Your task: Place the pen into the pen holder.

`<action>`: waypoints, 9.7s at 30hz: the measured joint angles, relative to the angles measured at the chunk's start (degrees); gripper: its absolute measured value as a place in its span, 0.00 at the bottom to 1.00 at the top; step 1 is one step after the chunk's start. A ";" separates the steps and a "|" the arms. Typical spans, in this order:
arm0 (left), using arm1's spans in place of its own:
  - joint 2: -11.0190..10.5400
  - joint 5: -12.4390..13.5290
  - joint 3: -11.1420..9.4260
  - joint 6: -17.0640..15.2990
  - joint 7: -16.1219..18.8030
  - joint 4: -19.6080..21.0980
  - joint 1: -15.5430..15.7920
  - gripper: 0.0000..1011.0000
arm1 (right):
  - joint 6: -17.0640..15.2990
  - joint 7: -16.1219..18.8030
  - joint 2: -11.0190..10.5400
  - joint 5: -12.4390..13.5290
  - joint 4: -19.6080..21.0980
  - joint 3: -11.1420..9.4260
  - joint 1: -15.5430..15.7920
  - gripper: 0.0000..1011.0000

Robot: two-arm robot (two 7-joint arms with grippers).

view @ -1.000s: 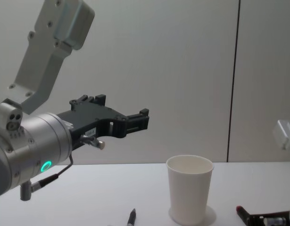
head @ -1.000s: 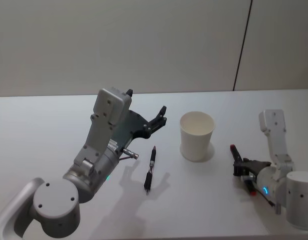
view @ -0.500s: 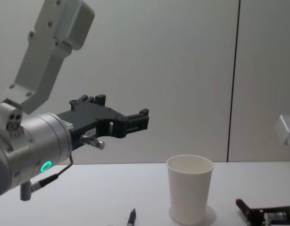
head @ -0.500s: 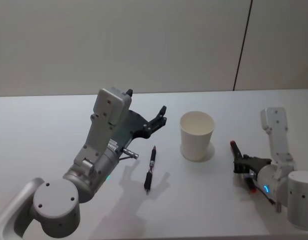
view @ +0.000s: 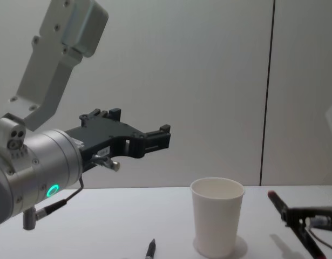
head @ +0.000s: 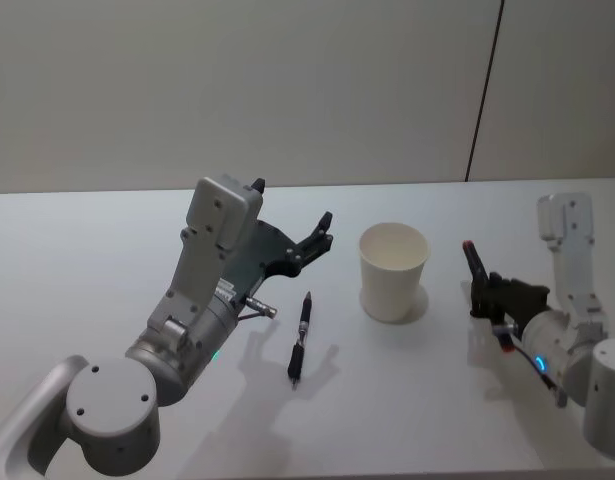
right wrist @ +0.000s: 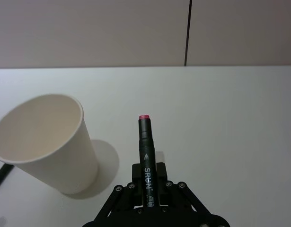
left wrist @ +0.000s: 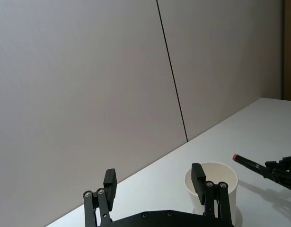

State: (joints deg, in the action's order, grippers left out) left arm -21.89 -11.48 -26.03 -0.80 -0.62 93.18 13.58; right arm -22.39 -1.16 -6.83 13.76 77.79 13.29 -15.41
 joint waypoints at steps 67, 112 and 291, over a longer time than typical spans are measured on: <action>0.00 0.00 0.00 0.00 0.00 0.00 0.00 0.99 | 48.41 18.66 5.51 -10.14 -23.81 2.37 -13.72 0.17; 0.00 0.00 0.00 0.00 0.00 0.00 0.00 0.99 | 53.46 23.97 7.99 -4.64 -36.71 2.23 -19.17 0.99; 6.19 -2.87 -0.64 -31.20 -7.92 -15.65 5.46 0.86 | 24.74 3.80 -5.97 4.35 9.15 -6.39 9.87 0.99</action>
State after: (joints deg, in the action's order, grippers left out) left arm -15.71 -14.35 -26.67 -31.99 -8.54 77.53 19.05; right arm 2.35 2.63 -12.80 18.10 86.94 6.90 -5.55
